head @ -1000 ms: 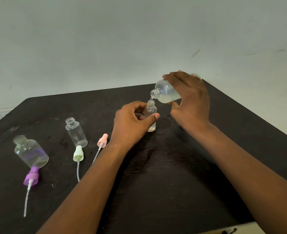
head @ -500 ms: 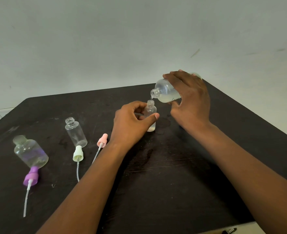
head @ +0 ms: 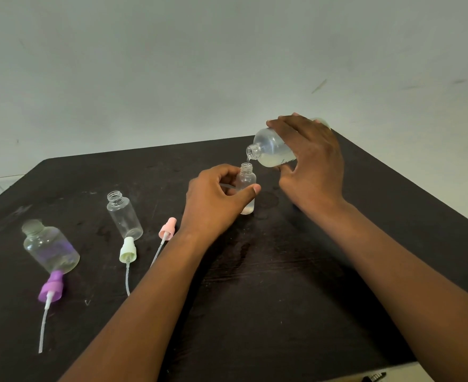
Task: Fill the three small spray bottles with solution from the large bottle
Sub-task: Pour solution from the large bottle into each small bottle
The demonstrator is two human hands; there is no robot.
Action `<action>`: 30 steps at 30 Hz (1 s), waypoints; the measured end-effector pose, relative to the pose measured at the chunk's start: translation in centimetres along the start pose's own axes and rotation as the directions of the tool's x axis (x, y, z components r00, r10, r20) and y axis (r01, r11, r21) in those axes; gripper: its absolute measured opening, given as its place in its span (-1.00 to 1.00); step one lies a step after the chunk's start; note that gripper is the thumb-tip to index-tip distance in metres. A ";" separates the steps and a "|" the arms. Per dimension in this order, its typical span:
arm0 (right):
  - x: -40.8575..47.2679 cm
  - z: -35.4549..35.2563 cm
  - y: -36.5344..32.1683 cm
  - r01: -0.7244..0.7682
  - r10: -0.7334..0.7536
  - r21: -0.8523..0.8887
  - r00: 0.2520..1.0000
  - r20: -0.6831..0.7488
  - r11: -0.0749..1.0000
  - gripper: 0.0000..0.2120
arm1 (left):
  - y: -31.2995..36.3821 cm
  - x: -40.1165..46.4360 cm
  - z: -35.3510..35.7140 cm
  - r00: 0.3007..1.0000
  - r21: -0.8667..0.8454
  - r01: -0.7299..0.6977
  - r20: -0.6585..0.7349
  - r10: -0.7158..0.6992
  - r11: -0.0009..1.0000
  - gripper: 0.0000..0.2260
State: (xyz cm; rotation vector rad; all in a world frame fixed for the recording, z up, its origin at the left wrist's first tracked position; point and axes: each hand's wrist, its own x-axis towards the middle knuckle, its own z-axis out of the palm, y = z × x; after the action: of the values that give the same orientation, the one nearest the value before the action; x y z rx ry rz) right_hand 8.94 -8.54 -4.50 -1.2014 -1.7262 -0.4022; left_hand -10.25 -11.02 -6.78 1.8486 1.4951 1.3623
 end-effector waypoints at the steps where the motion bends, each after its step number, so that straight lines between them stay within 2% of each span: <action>1: 0.0 0.0 0.0 -0.001 0.001 0.001 1.000 0.000 1.000 -0.30 | 0.0 0.0 0.0 1.000 0.001 0.001 -0.003 -0.001 1.000 -0.71; 30: 0.1 0.0 0.1 -0.013 0.013 0.005 1.000 0.005 1.000 -0.29 | 0.2 -0.1 0.0 1.000 -0.003 0.008 0.001 -0.008 1.000 -0.72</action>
State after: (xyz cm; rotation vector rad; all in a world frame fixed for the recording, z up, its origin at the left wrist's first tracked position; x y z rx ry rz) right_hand 9.02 -8.48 -4.46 -1.2108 -1.7219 -0.3867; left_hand -10.15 -11.20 -6.63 1.8397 1.4976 1.3595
